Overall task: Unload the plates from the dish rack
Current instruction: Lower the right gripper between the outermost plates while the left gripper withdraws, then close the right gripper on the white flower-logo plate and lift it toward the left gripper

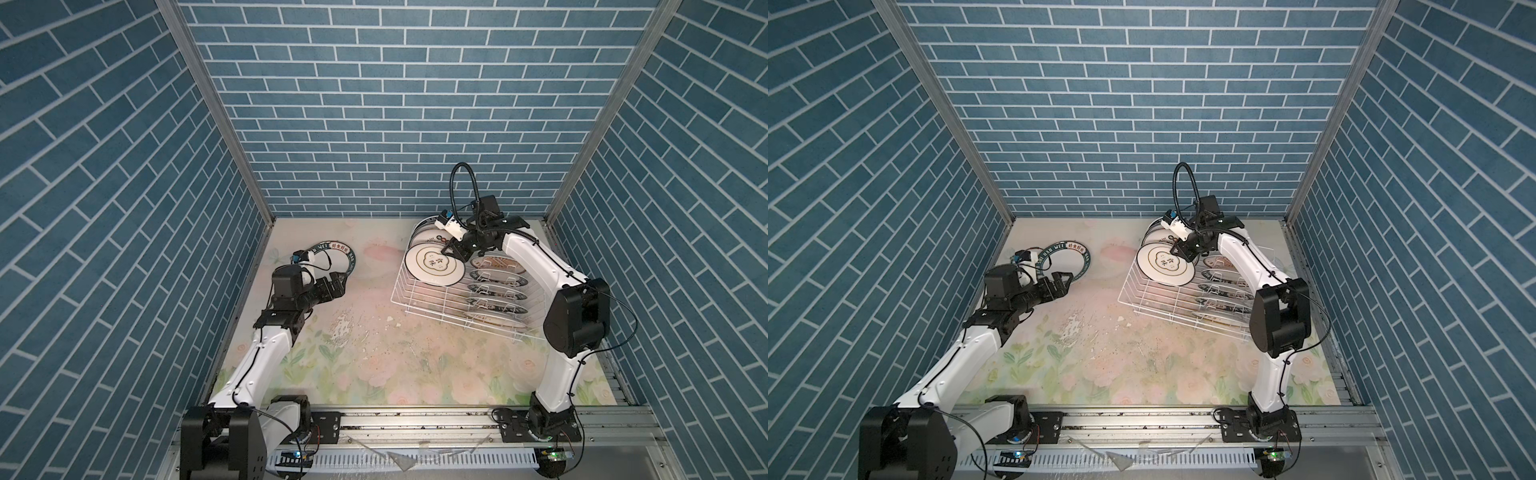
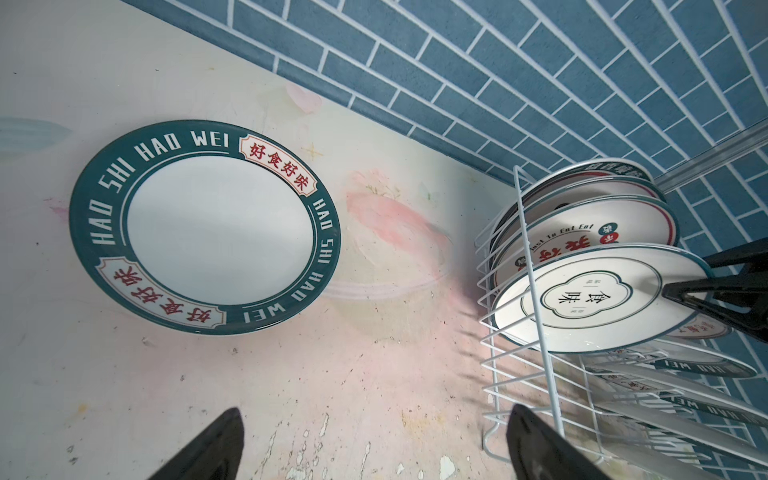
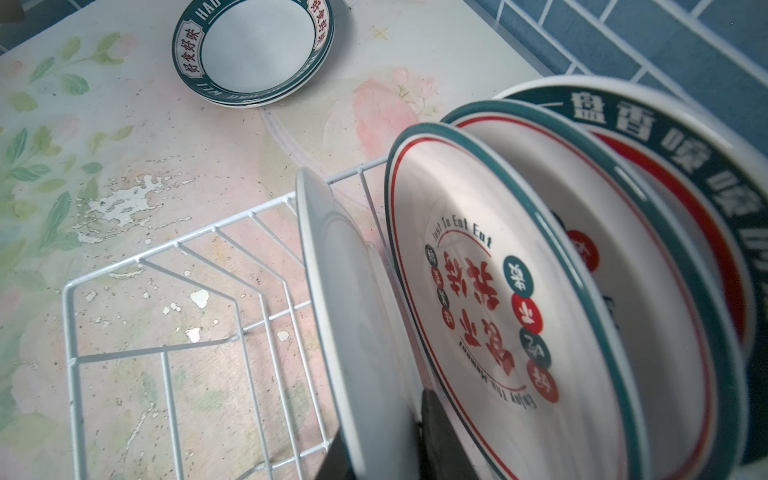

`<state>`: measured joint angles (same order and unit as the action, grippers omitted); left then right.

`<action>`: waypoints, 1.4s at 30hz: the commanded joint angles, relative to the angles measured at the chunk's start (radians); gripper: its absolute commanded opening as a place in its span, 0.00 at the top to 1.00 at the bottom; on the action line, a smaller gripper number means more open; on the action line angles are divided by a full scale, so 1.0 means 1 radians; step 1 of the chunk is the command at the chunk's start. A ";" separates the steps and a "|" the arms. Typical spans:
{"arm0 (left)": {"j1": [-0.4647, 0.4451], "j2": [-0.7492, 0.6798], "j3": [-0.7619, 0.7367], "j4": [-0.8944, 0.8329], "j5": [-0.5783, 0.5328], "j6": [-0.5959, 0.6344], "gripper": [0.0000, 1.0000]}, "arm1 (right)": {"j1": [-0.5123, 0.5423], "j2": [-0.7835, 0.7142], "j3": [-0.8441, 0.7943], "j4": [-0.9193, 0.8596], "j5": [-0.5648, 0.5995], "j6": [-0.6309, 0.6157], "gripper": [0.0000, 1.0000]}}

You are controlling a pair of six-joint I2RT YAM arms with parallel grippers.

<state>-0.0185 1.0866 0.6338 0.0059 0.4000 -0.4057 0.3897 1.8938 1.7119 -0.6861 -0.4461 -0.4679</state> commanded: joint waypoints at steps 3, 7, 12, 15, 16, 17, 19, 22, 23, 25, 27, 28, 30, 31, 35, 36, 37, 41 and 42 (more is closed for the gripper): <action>-0.006 -0.043 -0.019 0.036 0.017 -0.020 0.01 | 0.028 -0.029 -0.080 0.001 0.028 -0.080 0.78; -0.006 -0.054 -0.020 0.028 0.021 -0.007 0.01 | 0.031 -0.031 -0.098 0.007 0.032 -0.108 0.83; -0.006 -0.050 -0.044 0.074 0.055 0.013 0.01 | 0.037 -0.063 -0.153 0.051 0.026 -0.120 0.89; -0.006 -0.047 -0.043 0.077 0.050 0.025 0.01 | 0.037 -0.075 -0.183 0.065 0.023 -0.128 0.91; -0.006 -0.049 -0.046 0.083 0.043 0.026 0.01 | 0.037 -0.079 -0.191 0.066 0.022 -0.132 0.92; -0.006 -0.051 -0.051 0.092 0.040 0.026 0.01 | 0.037 -0.082 -0.199 0.069 0.021 -0.135 0.93; -0.006 -0.055 -0.056 0.104 0.043 0.029 0.01 | 0.037 -0.093 -0.211 0.072 0.015 -0.138 0.95; -0.006 -0.056 -0.060 0.113 0.033 0.040 0.01 | 0.038 -0.111 -0.234 0.092 0.010 -0.143 0.99; -0.006 -0.056 -0.062 0.115 0.028 0.046 0.01 | 0.038 -0.116 -0.240 0.097 0.010 -0.143 1.00; -0.006 -0.056 -0.063 0.114 0.020 0.057 0.01 | 0.038 -0.124 -0.249 0.105 0.012 -0.143 1.00; -0.006 -0.055 -0.060 0.108 0.023 0.068 0.01 | 0.038 -0.131 -0.253 0.105 0.015 -0.149 1.00; -0.006 -0.052 -0.057 0.100 0.022 0.074 0.01 | 0.039 -0.134 -0.253 0.105 0.015 -0.153 1.00; -0.006 -0.044 -0.048 0.086 0.023 0.086 0.01 | 0.038 -0.145 -0.258 0.108 0.019 -0.154 1.00; -0.007 -0.039 -0.041 0.079 0.018 0.086 0.01 | 0.038 -0.152 -0.259 0.111 0.023 -0.155 1.00; -0.007 -0.003 -0.016 0.058 0.037 0.079 0.01 | 0.038 -0.196 -0.273 0.120 0.034 -0.160 1.00; -0.007 0.007 -0.010 0.060 0.047 0.072 0.01 | 0.037 -0.210 -0.277 0.122 0.038 -0.160 1.00; -0.007 0.018 -0.006 0.058 0.049 0.064 0.01 | 0.038 -0.222 -0.283 0.126 0.038 -0.161 1.00; -0.007 0.042 -0.004 0.069 0.055 0.038 0.01 | 0.038 -0.285 -0.318 0.149 0.049 -0.157 1.00; -0.007 0.042 -0.008 0.078 0.066 0.038 0.01 | 0.038 -0.304 -0.328 0.158 0.052 -0.154 1.00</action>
<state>-0.0200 1.1282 0.6052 0.0750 0.4412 -0.3557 0.4126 1.6741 1.4170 -0.4828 -0.3454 -0.6605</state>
